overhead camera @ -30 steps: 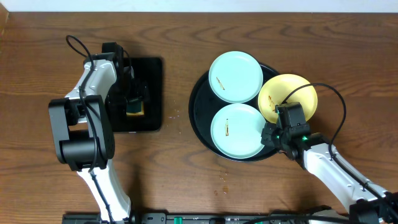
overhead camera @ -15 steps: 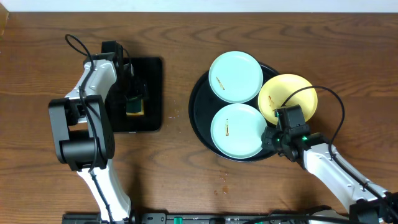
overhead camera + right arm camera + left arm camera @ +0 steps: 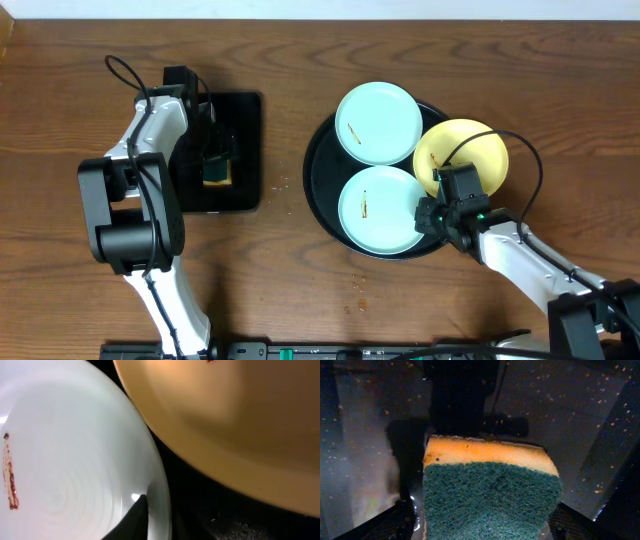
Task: Clean dirty plates on tray and stack at the side
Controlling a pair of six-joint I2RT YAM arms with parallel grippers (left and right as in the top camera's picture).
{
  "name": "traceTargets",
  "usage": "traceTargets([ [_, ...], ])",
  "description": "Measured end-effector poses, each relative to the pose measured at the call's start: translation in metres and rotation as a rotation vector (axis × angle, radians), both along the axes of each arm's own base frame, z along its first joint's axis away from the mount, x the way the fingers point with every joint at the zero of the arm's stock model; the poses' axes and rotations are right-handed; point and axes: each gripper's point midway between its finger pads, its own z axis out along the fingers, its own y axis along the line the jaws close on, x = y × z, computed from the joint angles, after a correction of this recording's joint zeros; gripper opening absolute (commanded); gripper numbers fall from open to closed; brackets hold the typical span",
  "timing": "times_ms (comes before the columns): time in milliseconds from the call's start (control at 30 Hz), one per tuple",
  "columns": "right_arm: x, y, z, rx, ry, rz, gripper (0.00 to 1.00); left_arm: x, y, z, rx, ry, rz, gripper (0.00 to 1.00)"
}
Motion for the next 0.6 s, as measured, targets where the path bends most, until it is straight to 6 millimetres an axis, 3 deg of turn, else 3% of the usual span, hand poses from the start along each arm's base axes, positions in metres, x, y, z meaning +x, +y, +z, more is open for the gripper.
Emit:
traceTargets([
  [233,0.0008,-0.0012,-0.0001,-0.01,-0.005,0.004,0.06,0.0031,0.0004,0.0001,0.002,-0.013,0.0,0.83],
  [433,0.001,-0.0011,0.0,-0.009,-0.006,0.004,0.08,0.0031,0.0004,0.0002,0.002,-0.013,-0.003,0.82],
  [600,0.0008,-0.0009,0.0,-0.01,-0.006,0.009,0.11,0.0033,0.0003,0.0002,0.001,-0.014,-0.003,0.72],
])
